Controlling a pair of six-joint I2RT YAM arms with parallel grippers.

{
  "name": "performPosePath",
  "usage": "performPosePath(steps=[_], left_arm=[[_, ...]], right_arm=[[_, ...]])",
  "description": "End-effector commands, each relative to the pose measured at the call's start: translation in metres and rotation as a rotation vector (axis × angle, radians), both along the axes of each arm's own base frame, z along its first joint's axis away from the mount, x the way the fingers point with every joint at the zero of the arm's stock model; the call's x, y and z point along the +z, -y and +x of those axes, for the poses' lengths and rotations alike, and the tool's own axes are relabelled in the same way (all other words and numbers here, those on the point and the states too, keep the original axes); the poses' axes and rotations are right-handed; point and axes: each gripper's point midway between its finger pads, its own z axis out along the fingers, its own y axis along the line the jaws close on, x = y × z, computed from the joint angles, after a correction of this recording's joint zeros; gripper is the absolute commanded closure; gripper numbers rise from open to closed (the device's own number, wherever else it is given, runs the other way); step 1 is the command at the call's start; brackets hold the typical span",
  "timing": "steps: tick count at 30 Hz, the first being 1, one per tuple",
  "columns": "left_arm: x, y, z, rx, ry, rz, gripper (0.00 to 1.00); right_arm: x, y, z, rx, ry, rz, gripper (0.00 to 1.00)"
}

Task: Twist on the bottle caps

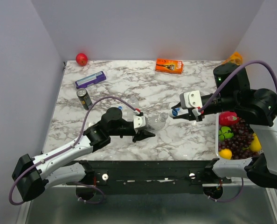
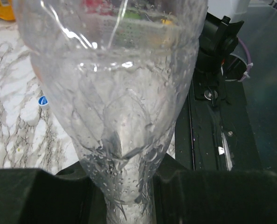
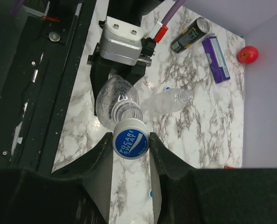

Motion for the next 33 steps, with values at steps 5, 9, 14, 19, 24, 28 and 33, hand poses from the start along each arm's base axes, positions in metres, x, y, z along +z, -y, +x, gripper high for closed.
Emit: performPosePath(steps=[5, 9, 14, 19, 24, 28, 33], left_arm=[[-0.001, 0.013, 0.006, -0.003, 0.04, 0.018, 1.0], [-0.007, 0.016, 0.003, -0.018, 0.046, 0.02, 1.0], [-0.017, 0.018, -0.003, -0.036, 0.085, 0.012, 1.0], [-0.028, 0.024, -0.015, -0.064, 0.099, -0.002, 1.0], [-0.029, 0.027, -0.015, -0.06, 0.113, -0.009, 1.0], [-0.029, 0.03, -0.014, -0.062, 0.11, -0.004, 1.0], [-0.031, 0.032, -0.015, -0.072, 0.101, 0.012, 1.0]], right_arm=[[-0.046, 0.027, -0.035, 0.073, -0.106, -0.148, 0.73], [-0.067, 0.03, -0.033, 0.071, -0.125, -0.202, 0.73], [-0.084, 0.032, -0.035, 0.094, -0.138, -0.23, 0.73], [-0.095, 0.036, -0.039, 0.095, -0.138, -0.228, 0.73], [-0.099, 0.036, -0.042, 0.102, -0.152, -0.232, 0.73], [-0.095, 0.034, -0.046, 0.119, -0.161, -0.214, 0.73], [-0.095, 0.033, -0.054, 0.154, -0.187, -0.203, 0.72]])
